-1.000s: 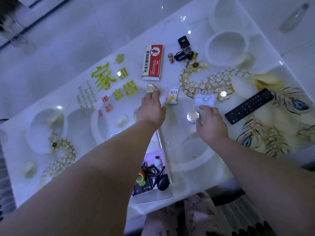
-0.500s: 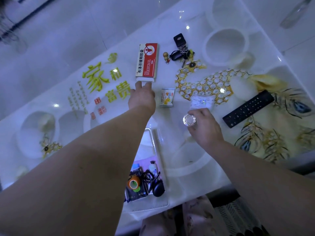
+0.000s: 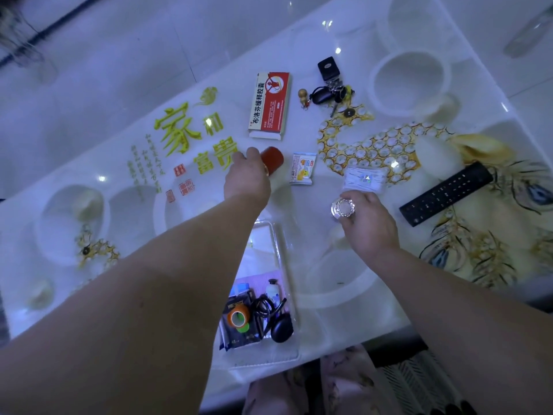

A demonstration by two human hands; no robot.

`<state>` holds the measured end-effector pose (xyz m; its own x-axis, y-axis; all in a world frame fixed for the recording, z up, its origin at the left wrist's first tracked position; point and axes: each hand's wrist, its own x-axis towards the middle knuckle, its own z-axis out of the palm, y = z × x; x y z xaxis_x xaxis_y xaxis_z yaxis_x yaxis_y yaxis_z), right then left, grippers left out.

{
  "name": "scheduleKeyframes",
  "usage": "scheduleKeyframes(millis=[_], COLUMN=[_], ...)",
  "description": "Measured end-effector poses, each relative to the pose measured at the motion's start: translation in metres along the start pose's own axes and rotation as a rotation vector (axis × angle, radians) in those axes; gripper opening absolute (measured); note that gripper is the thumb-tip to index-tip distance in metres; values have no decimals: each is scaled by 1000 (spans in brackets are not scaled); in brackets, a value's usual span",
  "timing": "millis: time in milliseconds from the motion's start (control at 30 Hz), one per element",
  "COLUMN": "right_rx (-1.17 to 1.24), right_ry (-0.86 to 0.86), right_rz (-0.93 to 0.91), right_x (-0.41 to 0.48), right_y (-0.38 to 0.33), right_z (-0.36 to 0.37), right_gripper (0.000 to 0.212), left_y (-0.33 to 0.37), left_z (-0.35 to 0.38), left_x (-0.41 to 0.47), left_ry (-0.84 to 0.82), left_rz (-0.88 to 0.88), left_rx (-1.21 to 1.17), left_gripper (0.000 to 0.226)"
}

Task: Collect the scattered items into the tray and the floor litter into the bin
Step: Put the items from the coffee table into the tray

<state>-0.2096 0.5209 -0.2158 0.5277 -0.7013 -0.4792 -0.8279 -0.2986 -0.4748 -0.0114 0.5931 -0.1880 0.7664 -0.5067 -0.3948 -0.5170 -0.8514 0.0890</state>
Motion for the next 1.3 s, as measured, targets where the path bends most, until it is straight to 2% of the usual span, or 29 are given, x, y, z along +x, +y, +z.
scheduleKeyframes(millis=[100,433,733,933,1100,1300], right_rx=[7,33,81,81,79,82], right_ry=[-9,-22,10,0,-3,-14], right_rz=[16,-1,-69,-122,-170,-240], right_x=[-7,-57,-120,-150,-158,-155], right_y=[-2,-32,-76,-88,-85,-78], right_z=[0,-11,-6,17,32,37], right_gripper=[41,38,36,34,33,33], left_y=[-6,-32,-101,-140,-145,-132], left_z=[-5,-40,-50,-31,-4,26], left_x=[-9,-75,-146,-179,-188,-185], left_ry=[36,-44,-97,-247,-293,-247], left_rz=[16,76,143,187,143,114], left_rx=[-48,-255,-245,-188,-127,-107], left_gripper=[27,25,25,25,25,23])
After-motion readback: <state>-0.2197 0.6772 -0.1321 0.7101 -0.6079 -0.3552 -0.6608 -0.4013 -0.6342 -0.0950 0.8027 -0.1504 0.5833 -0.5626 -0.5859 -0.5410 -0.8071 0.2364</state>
